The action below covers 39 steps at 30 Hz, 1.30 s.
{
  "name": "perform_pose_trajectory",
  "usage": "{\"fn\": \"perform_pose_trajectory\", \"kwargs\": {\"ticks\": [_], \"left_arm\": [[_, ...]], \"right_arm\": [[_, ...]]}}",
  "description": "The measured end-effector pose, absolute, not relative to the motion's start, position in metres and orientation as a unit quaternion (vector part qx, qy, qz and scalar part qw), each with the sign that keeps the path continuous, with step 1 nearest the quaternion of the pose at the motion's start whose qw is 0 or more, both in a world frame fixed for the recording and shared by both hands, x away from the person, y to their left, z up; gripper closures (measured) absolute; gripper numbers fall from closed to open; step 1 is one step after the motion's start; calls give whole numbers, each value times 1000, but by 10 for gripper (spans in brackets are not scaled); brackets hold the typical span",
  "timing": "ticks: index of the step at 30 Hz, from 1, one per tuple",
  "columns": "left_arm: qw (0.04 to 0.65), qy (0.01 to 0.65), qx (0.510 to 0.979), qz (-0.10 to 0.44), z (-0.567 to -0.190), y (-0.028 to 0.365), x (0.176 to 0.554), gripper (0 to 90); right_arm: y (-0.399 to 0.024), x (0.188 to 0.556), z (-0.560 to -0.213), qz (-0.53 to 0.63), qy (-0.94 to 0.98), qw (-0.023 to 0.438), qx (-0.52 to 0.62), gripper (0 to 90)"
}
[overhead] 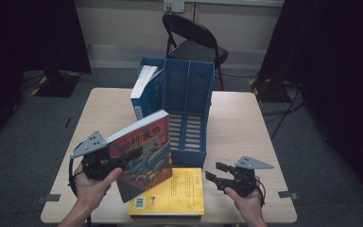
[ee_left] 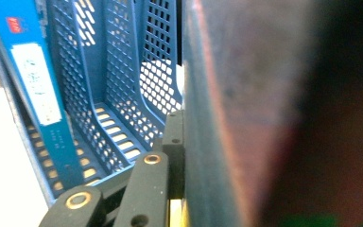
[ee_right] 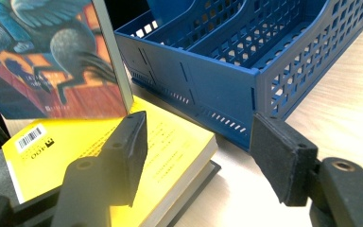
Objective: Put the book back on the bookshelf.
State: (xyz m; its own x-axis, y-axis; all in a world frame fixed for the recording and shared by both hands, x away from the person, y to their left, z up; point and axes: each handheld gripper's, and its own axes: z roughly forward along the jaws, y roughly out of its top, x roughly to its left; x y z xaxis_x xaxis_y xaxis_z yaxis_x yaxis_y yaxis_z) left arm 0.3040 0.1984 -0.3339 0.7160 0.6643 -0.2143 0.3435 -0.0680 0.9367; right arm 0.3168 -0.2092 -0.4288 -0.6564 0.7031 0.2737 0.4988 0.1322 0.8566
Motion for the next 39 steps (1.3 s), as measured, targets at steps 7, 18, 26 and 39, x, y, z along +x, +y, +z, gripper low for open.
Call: {"fn": "perform_pose_trajectory", "kwargs": {"ticks": [7,18,26,39], "left_arm": [[588,371,703,148,-330,206,306,746],[593,377,693,159,-316,199,313,746],[594,386,686,164,-308,192,324,746],[592,394,678,184,-297,174,354,747]], "right_arm": [[-210,321,-433,517,746,95,408,370],[-212,323,-435,514,747,93,412,367],[-212,324,-437,510,750,90,412,363],[-210,325,-438,509,753,86,409,360]]}}
